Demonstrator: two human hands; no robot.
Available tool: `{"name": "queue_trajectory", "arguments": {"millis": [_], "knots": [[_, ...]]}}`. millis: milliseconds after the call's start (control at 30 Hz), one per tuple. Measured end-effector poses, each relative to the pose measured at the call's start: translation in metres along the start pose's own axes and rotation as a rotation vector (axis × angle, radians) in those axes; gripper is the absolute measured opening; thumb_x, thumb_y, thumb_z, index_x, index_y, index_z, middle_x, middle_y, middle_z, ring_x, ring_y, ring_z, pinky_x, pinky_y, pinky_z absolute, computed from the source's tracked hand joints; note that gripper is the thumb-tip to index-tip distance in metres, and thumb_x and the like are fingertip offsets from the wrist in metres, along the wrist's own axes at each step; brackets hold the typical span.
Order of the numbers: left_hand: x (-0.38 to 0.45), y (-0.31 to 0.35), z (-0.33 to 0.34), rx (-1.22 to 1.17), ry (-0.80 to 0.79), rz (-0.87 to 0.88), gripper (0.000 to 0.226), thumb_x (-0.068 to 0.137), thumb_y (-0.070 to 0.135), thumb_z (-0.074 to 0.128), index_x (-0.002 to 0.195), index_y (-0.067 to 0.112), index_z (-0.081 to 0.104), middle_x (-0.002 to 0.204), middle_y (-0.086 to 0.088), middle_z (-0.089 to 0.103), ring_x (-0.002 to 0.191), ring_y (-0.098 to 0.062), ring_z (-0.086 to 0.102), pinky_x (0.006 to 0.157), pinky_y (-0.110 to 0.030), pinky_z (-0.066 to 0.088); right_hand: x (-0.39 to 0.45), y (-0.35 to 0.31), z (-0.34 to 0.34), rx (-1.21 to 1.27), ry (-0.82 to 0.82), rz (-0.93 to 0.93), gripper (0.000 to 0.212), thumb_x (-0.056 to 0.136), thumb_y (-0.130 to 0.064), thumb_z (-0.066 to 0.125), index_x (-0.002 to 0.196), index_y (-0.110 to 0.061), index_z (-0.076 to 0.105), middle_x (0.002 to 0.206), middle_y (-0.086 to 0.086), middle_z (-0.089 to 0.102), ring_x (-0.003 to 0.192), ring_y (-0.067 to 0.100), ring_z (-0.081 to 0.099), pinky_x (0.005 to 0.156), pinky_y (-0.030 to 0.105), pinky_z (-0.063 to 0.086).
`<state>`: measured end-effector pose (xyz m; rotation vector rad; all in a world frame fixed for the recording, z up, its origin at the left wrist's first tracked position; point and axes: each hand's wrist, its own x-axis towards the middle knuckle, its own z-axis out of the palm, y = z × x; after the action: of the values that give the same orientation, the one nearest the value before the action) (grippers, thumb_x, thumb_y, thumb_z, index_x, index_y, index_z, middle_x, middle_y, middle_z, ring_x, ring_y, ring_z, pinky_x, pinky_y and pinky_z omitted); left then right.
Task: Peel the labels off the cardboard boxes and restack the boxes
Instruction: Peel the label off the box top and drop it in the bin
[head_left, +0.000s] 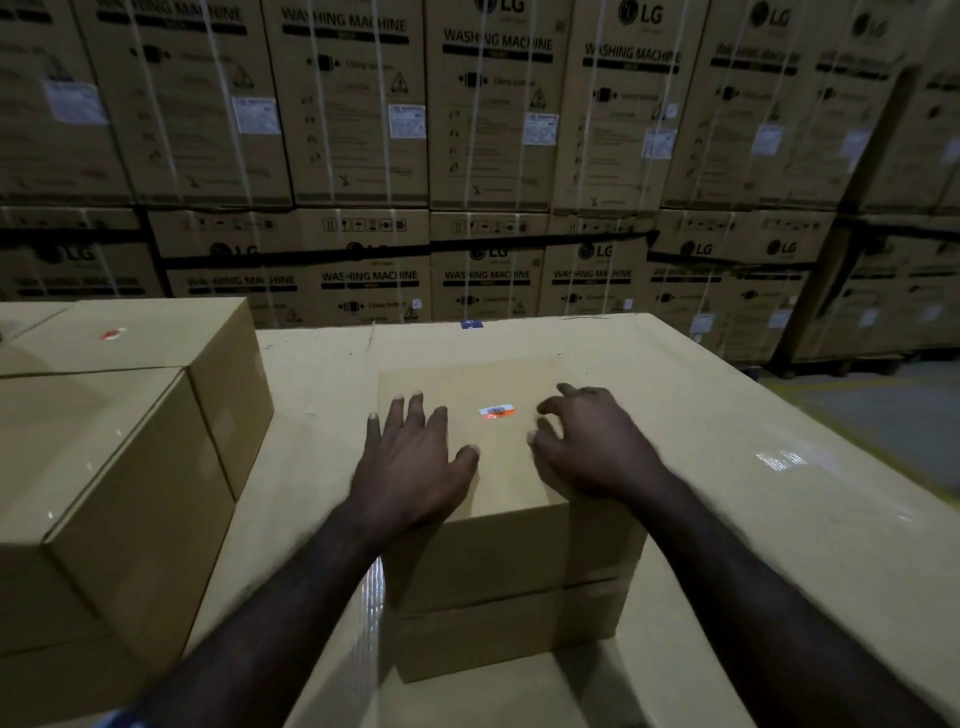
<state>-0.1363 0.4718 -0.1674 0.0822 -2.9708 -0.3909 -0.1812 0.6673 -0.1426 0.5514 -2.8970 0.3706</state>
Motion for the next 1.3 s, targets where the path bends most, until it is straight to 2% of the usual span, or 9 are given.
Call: {"name": "queue_trajectory", "arguments": {"millis": [133,233,400,567,700,800,967,1167,1300], "knots": [[0.004,-0.003,0.010,0.028,-0.059,-0.001,0.070,0.097,0.059,0.021,0.155,0.021,0.010,0.163,-0.007,0.002,0.149,-0.024,-0.001,0.119,-0.047,-0.002,0.018,-0.008,0.009,0.121,-0.020,0.003,0.041,0.092,-0.036,0.057,0.125,-0.011,0.063,0.130,0.009,0.057,0.111,0.026,0.056,0.091,0.042,0.050],[0.003,-0.004,0.010,0.043,-0.063,0.008,0.070,0.097,0.059,0.020,0.155,0.022,0.007,0.163,-0.007,0.000,0.149,-0.024,-0.004,0.120,-0.047,-0.003,0.024,-0.009,0.016,0.202,0.010,0.006,0.045,0.091,-0.036,0.058,0.130,-0.014,0.060,0.121,0.004,0.064,0.095,0.016,0.059,0.077,0.031,0.051],[0.003,-0.004,0.012,0.062,-0.063,0.001,0.072,0.096,0.062,0.019,0.155,0.023,0.004,0.163,-0.006,-0.003,0.149,-0.024,-0.006,0.120,-0.046,-0.004,0.035,-0.004,0.016,0.316,0.010,0.061,0.042,0.089,-0.032,0.063,0.128,-0.019,0.063,0.121,0.002,0.065,0.092,0.013,0.061,0.080,0.033,0.053],[0.002,-0.003,0.012,0.074,-0.067,-0.002,0.072,0.096,0.063,0.018,0.155,0.024,0.003,0.163,-0.006,-0.006,0.149,-0.024,-0.008,0.119,-0.046,-0.004,0.039,0.000,0.021,0.322,0.033,0.040,0.034,0.091,-0.029,0.061,0.124,-0.023,0.066,0.121,-0.002,0.066,0.089,0.009,0.056,0.070,0.025,0.044],[0.001,-0.003,0.013,0.076,-0.066,-0.008,0.072,0.096,0.063,0.017,0.155,0.024,0.002,0.163,-0.005,-0.006,0.149,-0.024,-0.008,0.119,-0.046,-0.005,0.042,0.002,0.022,0.354,0.045,0.052,0.029,0.091,-0.023,0.061,0.119,-0.023,0.070,0.121,-0.002,0.067,0.084,0.009,0.058,0.066,0.023,0.046],[0.001,-0.002,0.014,0.082,-0.066,-0.007,0.072,0.096,0.063,0.017,0.155,0.024,0.002,0.163,-0.005,-0.006,0.149,-0.024,-0.008,0.119,-0.045,-0.004,0.047,0.003,0.022,0.407,0.039,0.099,0.028,0.089,-0.018,0.063,0.116,-0.023,0.071,0.120,0.001,0.067,0.088,0.015,0.061,0.073,0.028,0.051],[0.001,-0.002,0.013,0.082,-0.066,-0.006,0.073,0.096,0.063,0.017,0.155,0.024,0.002,0.163,-0.005,-0.007,0.149,-0.023,-0.008,0.119,-0.045,-0.005,0.068,0.004,0.007,0.591,-0.134,0.248,0.057,0.083,0.000,0.064,0.134,-0.022,0.056,0.129,0.006,0.056,0.096,0.015,0.049,0.059,0.020,0.041],[0.002,-0.004,0.013,0.082,-0.075,0.002,0.072,0.096,0.063,0.017,0.155,0.024,0.002,0.163,-0.005,-0.006,0.149,-0.023,-0.008,0.119,-0.044,-0.005,0.089,0.005,-0.009,0.563,-0.338,0.297,0.071,0.083,-0.005,0.068,0.145,-0.023,0.040,0.144,0.011,0.041,0.107,0.025,0.042,0.083,0.035,0.048],[0.003,-0.004,0.013,0.082,-0.082,0.000,0.072,0.096,0.063,0.017,0.155,0.024,0.002,0.163,-0.005,-0.006,0.149,-0.023,-0.008,0.118,-0.044,-0.005,0.093,0.006,-0.006,0.562,-0.347,0.304,0.074,0.082,-0.007,0.070,0.147,-0.024,0.038,0.148,0.011,0.038,0.119,0.031,0.042,0.084,0.036,0.046]]}}
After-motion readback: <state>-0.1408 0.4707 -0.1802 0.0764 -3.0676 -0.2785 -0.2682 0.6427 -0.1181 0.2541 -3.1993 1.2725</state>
